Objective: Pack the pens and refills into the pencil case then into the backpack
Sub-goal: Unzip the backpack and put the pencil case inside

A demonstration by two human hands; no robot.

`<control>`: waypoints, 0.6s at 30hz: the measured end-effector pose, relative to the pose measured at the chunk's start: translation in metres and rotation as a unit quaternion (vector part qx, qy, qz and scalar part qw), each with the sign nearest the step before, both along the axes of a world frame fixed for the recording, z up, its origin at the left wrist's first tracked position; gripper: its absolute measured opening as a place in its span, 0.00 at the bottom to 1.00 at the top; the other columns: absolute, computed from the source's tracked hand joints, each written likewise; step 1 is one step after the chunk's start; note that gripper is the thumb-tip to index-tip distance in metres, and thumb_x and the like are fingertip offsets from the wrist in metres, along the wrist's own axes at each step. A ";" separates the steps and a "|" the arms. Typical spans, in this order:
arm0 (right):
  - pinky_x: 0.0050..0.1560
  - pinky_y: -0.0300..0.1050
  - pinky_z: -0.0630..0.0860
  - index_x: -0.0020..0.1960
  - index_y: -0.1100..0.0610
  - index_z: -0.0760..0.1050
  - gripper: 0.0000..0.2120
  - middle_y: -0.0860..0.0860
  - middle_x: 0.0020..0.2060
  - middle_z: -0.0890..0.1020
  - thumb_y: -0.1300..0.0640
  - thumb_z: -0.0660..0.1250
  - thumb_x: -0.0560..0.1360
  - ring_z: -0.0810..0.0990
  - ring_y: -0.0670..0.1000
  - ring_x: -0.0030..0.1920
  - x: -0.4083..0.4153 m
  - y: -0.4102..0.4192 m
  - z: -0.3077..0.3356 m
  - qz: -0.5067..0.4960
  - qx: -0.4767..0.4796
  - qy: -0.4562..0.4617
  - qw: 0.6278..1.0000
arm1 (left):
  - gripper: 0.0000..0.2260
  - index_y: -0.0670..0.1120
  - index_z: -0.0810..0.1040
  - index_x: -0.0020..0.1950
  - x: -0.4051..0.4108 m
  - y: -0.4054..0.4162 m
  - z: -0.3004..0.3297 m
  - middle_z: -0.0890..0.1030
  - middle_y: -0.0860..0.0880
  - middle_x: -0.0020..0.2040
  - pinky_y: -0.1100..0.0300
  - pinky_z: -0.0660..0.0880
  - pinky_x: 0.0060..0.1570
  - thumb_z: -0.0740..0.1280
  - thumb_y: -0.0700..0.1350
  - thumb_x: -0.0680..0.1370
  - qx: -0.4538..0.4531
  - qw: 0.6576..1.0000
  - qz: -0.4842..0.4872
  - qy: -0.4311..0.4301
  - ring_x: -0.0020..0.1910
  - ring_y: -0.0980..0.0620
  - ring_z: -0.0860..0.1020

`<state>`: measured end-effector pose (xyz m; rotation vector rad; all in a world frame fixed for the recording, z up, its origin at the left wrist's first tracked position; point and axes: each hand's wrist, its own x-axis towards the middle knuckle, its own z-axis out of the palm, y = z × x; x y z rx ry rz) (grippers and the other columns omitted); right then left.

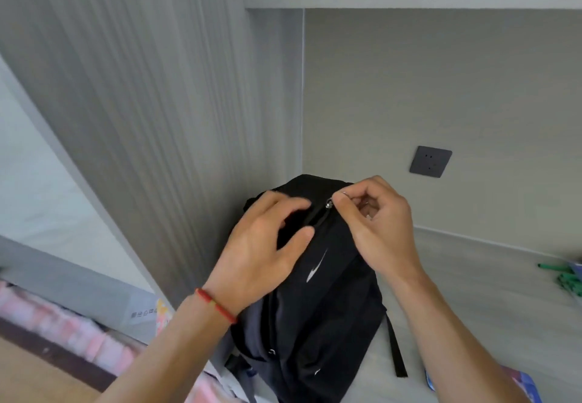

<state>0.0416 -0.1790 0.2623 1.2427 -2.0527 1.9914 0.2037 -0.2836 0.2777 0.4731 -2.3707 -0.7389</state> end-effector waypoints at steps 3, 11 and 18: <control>0.39 0.42 0.77 0.39 0.50 0.81 0.07 0.48 0.38 0.80 0.59 0.74 0.74 0.80 0.50 0.37 -0.003 0.004 0.009 0.034 0.006 0.023 0.999 | 0.18 0.53 0.75 0.68 -0.035 0.000 0.012 0.76 0.55 0.59 0.60 0.72 0.59 0.66 0.52 0.79 -0.067 0.994 -0.016 -0.089 0.57 0.55 0.74; 0.36 0.43 0.72 0.39 0.55 0.79 0.07 0.47 0.30 0.78 0.57 0.72 0.76 0.75 0.48 0.31 -0.033 0.009 0.007 0.026 0.038 -0.120 0.992 | 0.11 0.49 0.85 0.42 -0.068 0.003 0.022 0.84 0.45 0.37 0.51 0.78 0.42 0.69 0.54 0.76 0.049 0.993 0.013 -0.111 0.39 0.48 0.81; 0.25 0.38 0.63 0.39 0.55 0.83 0.06 0.53 0.32 0.72 0.57 0.72 0.75 0.64 0.47 0.28 -0.100 -0.001 -0.038 0.007 0.059 -0.355 0.933 | 0.07 0.55 0.87 0.39 -0.061 0.000 0.019 0.85 0.59 0.36 0.64 0.77 0.39 0.72 0.51 0.76 0.160 0.984 0.042 -0.074 0.37 0.61 0.83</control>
